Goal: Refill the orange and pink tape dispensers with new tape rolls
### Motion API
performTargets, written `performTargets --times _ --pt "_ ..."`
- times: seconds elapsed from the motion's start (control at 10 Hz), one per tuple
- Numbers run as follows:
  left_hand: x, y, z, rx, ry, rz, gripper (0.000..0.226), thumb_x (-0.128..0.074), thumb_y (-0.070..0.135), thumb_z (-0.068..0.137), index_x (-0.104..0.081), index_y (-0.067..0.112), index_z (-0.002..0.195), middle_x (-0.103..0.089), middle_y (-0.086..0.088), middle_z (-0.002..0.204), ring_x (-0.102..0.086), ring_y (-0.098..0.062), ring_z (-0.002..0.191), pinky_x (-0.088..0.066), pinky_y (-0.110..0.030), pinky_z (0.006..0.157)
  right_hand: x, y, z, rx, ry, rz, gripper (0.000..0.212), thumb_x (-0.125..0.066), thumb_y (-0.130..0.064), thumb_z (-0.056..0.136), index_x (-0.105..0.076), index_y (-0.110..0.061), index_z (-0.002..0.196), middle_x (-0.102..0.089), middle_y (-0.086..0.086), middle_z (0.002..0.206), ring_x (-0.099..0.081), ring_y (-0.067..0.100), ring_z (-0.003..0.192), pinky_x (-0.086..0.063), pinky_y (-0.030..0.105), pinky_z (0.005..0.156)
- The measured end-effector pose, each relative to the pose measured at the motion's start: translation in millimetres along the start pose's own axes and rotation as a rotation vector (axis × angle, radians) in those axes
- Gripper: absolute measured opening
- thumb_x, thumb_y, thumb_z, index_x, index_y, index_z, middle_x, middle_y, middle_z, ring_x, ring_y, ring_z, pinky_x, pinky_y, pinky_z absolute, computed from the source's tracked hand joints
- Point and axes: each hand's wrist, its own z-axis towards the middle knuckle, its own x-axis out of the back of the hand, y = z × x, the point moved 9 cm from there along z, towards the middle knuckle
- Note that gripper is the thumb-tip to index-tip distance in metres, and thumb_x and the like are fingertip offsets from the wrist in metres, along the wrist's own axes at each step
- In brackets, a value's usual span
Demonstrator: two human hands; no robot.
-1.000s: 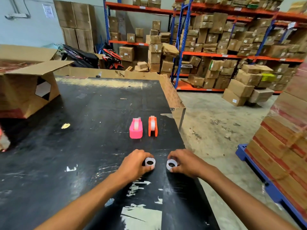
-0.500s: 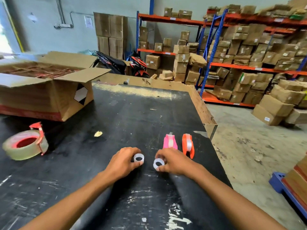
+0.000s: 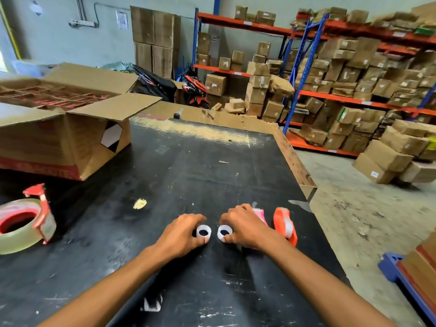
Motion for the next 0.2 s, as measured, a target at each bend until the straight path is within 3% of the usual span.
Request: performTargets --times 0.2 --pt "1.3 2.5 -10.9 0.024 0.019 0.043 0.056 -0.065 0.044 0.074 -0.05 0.024 0.124 -0.058 0.002 0.115 -0.053 -0.018 0.114 -0.047 -0.039 0.093 7.4 0.2 -17.0 -0.012 0.009 -0.003 0.04 -0.063 -0.037 0.08 -0.06 -0.016 0.115 -0.062 0.011 0.111 -0.052 0.032 0.107 -0.033 0.039 0.095"
